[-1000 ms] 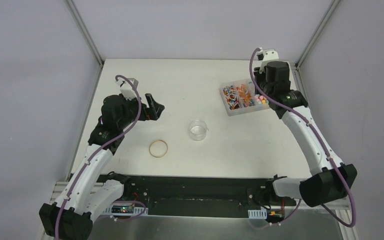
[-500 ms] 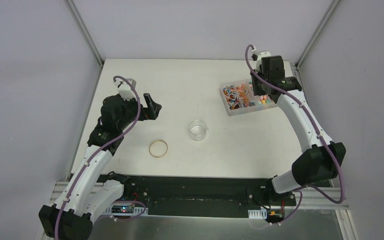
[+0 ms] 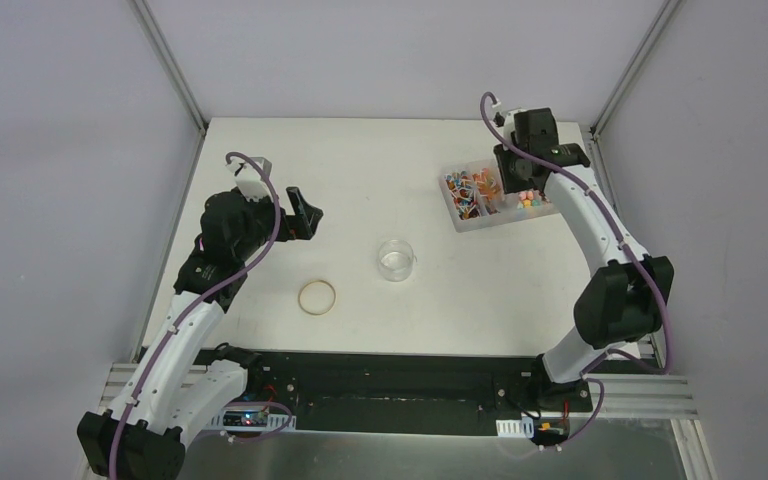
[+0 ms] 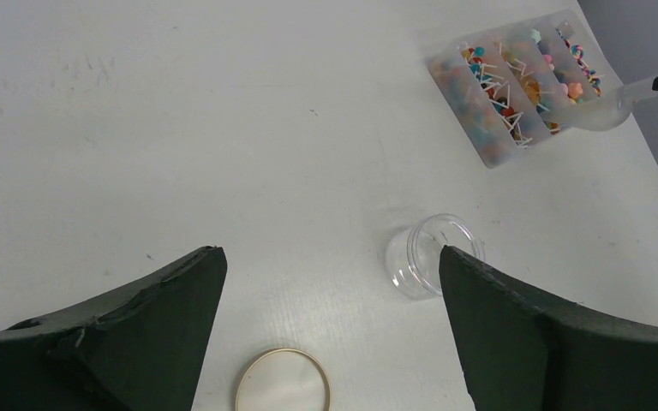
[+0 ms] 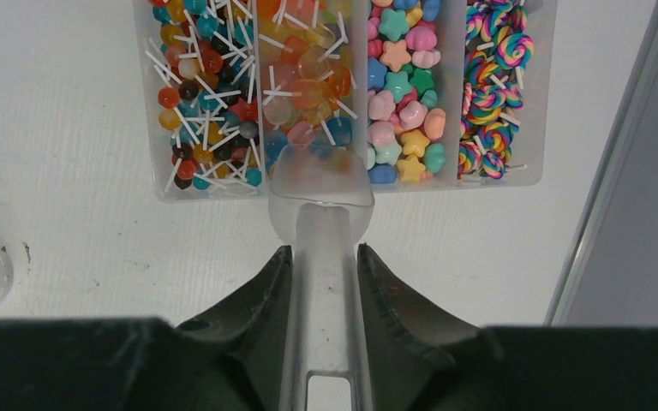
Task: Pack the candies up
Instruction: Scoop the fake candies from the storage box.
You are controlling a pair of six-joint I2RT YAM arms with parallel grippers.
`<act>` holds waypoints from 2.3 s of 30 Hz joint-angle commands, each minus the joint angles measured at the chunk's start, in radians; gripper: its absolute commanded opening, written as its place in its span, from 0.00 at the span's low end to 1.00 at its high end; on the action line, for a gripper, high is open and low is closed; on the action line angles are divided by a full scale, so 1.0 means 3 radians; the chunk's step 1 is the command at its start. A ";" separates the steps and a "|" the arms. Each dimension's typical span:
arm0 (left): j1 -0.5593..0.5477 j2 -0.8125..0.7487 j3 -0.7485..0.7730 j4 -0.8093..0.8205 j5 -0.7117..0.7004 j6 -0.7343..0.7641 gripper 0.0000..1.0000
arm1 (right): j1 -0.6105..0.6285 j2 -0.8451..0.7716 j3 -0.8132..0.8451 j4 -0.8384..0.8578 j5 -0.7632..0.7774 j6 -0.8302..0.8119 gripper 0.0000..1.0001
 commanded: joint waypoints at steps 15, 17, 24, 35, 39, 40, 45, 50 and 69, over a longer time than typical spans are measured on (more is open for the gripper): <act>0.0007 -0.0061 0.0007 0.0065 0.0039 0.0050 0.97 | -0.0021 -0.0420 -0.1123 0.1276 -0.0066 -0.0095 0.00; 0.0006 -0.0057 0.0007 0.0066 0.0040 0.0050 0.97 | -0.0022 -0.0506 -0.1261 0.1401 -0.0097 -0.0122 0.00; 0.0006 -0.0070 -0.0002 0.0065 0.0013 0.0055 0.97 | -0.0023 -0.0647 -0.1702 0.1857 -0.0111 -0.0153 0.00; 0.0006 -0.0070 -0.0003 0.0067 -0.0004 0.0055 0.97 | -0.0020 -0.0637 -0.1884 0.2236 -0.0070 -0.0117 0.00; 0.0006 -0.0057 -0.0008 0.0066 -0.0007 0.0055 0.97 | -0.0021 -0.0822 -0.2185 0.2538 -0.0015 -0.0087 0.00; 0.0006 -0.0053 -0.0004 0.0064 -0.0002 0.0052 0.97 | -0.0021 -0.0861 -0.2254 0.2623 -0.0007 -0.0085 0.00; 0.0006 -0.0036 -0.0002 0.0064 0.0032 0.0050 0.97 | -0.0024 -0.0943 -0.2464 0.2832 0.0038 -0.0028 0.00; 0.0006 -0.0042 -0.0008 0.0066 0.0021 0.0050 0.97 | -0.0026 -0.0978 -0.2704 0.3123 -0.0011 -0.0001 0.00; 0.0006 0.0001 -0.0008 0.0069 0.0015 0.0015 0.96 | -0.0091 -0.1560 -0.3477 0.4054 0.0026 0.0171 0.00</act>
